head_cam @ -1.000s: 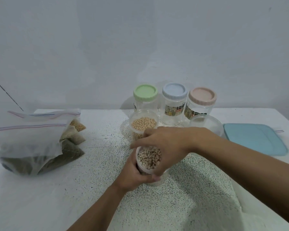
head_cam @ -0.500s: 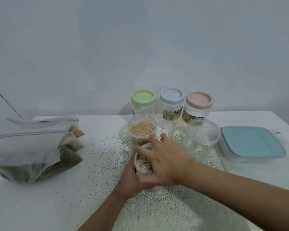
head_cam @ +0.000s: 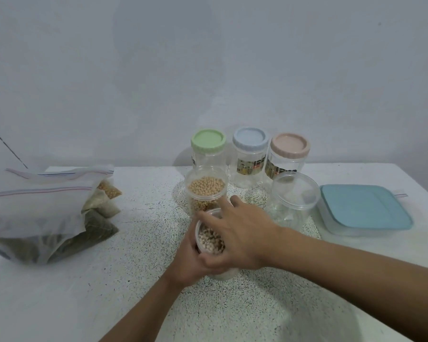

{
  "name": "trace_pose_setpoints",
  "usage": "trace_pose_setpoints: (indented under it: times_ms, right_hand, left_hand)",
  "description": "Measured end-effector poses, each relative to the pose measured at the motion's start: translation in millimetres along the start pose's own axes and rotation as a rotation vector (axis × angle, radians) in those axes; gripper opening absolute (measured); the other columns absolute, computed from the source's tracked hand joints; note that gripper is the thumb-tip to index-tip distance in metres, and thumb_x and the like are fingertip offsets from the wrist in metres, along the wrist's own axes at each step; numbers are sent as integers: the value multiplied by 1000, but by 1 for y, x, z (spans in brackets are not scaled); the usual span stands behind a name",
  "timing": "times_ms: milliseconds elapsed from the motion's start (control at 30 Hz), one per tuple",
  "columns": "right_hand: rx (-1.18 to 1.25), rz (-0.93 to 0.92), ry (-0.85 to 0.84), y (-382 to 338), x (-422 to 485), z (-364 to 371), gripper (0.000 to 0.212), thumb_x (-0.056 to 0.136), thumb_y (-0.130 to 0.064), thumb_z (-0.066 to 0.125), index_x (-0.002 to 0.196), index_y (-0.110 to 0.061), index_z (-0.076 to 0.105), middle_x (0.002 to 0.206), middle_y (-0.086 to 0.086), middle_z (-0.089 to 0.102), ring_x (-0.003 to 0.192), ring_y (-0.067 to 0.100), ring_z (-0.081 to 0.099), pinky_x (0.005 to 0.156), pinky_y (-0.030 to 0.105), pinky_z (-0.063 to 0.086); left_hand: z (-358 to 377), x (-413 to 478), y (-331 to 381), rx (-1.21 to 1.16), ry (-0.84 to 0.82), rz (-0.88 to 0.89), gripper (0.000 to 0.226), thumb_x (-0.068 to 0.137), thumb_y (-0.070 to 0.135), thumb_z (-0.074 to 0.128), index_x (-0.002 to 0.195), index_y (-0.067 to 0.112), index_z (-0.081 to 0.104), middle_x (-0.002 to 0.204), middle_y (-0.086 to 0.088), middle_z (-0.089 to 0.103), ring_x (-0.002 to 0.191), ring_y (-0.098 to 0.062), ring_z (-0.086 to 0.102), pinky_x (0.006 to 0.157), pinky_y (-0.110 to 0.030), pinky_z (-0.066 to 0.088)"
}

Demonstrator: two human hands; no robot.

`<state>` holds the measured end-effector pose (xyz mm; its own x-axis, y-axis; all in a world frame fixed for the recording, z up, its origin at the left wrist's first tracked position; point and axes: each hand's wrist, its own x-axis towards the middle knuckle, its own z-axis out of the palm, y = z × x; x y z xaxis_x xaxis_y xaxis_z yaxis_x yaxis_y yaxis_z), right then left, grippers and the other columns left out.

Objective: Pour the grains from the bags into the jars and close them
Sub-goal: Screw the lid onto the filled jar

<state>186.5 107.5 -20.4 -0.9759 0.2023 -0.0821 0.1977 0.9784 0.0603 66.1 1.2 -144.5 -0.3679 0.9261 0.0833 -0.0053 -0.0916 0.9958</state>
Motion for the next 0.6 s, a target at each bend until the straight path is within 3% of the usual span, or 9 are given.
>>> trace_pose_setpoints:
  times_ms: [167, 367, 500, 600]
  right_hand:
    - [40, -78, 77, 7, -5, 11, 86, 90, -81, 36, 154, -25, 25, 131, 15, 44, 109, 24, 39, 79, 39, 47]
    - [-23, -229, 72, 22, 2, 19, 84, 89, -82, 39, 150, -26, 32, 120, 11, 47, 104, 24, 44, 70, 32, 43]
    - [-20, -143, 124, 16, -1, 19, 85, 85, -86, 27, 150, -31, 32, 125, 17, 50, 106, 30, 50, 62, 34, 49]
    - [-39, 8, 81, -1, -6, 12, 88, 87, -85, 15, 155, -30, 14, 143, 24, 40, 109, 38, 54, 64, 34, 43]
  left_hand:
    - [3, 0, 2, -14, 31, -32, 99, 67, 5, 85, 149, 7, 31, 140, -3, 60, 132, -27, 56, 101, -35, 53]
    - [0, -1, -3, 43, 36, -27, 106, 54, 6, 90, 144, 7, 34, 135, -1, 63, 128, -26, 59, 98, -28, 52]
    - [7, -2, 1, 60, 103, -6, 92, 67, 3, 89, 144, 6, 40, 136, -12, 61, 129, -31, 59, 101, -34, 52]
    - [12, -2, 5, 133, 157, 39, 81, 74, 12, 88, 141, 8, 44, 135, -3, 64, 127, -20, 61, 99, -29, 53]
